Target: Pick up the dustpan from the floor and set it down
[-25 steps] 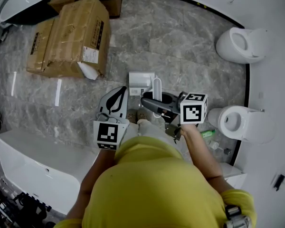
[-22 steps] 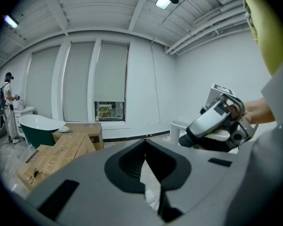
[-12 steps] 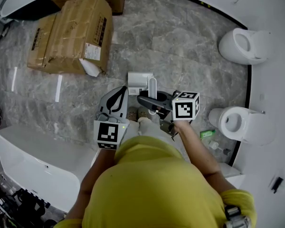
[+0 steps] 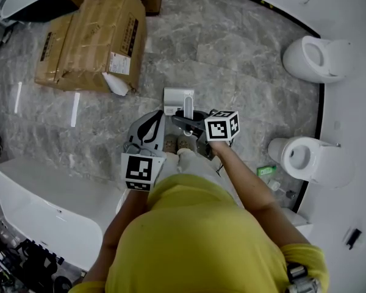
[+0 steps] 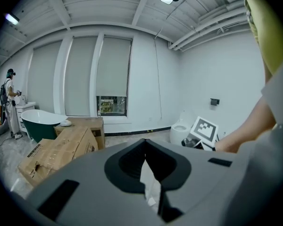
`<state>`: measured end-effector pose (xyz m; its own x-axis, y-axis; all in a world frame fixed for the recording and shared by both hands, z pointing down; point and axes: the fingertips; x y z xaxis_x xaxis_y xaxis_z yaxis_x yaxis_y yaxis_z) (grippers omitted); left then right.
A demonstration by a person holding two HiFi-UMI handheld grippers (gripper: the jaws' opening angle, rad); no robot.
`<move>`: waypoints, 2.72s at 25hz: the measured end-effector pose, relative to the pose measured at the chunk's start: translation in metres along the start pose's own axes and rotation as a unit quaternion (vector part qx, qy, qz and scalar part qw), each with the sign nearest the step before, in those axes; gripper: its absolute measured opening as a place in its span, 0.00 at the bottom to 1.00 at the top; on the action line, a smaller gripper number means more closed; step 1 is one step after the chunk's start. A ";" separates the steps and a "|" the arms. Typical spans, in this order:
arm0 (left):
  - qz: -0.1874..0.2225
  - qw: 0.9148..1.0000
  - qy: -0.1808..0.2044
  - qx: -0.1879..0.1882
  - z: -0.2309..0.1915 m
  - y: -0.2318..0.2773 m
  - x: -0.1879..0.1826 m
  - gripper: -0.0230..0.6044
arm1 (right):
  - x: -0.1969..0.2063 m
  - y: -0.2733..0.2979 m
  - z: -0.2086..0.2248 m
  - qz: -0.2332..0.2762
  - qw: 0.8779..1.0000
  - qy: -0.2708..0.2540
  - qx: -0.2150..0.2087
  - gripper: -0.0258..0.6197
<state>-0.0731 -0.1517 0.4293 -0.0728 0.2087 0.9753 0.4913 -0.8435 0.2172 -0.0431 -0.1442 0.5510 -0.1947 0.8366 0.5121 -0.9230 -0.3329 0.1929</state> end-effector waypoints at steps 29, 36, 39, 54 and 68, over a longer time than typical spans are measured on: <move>0.009 1.000 -0.011 0.013 0.004 0.010 -0.004 0.04 | -0.035 -0.051 0.031 0.010 0.961 -0.102 0.257 0.45; 0.056 0.998 0.004 0.013 0.010 0.009 -0.050 0.04 | -0.109 -0.089 -0.034 0.140 0.901 -0.299 0.281 0.06; 0.087 0.996 0.014 0.002 0.006 0.007 -0.079 0.04 | -0.137 -0.098 -0.073 0.185 0.872 -0.361 0.275 0.06; 0.185 0.979 0.062 -0.051 -0.018 -0.012 -0.186 0.04 | -0.224 -0.151 -0.213 0.353 0.745 -0.497 0.271 0.06; 0.180 0.980 0.064 -0.044 -0.005 -0.012 -0.193 0.04 | -0.219 -0.157 -0.201 0.338 0.753 -0.489 0.282 0.05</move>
<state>-0.0696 -0.1848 0.2384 -0.0194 -0.1703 0.9852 0.4281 -0.8919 -0.1458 0.0776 -0.1879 0.2399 0.0355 -0.2346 0.9714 -0.3807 -0.9019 -0.2039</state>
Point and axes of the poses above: the fingertips, and each gripper's own axes: y forward along the fingers, z to its right, x out of its underside, and after that the axes turned 10 degrees about z, right-handed
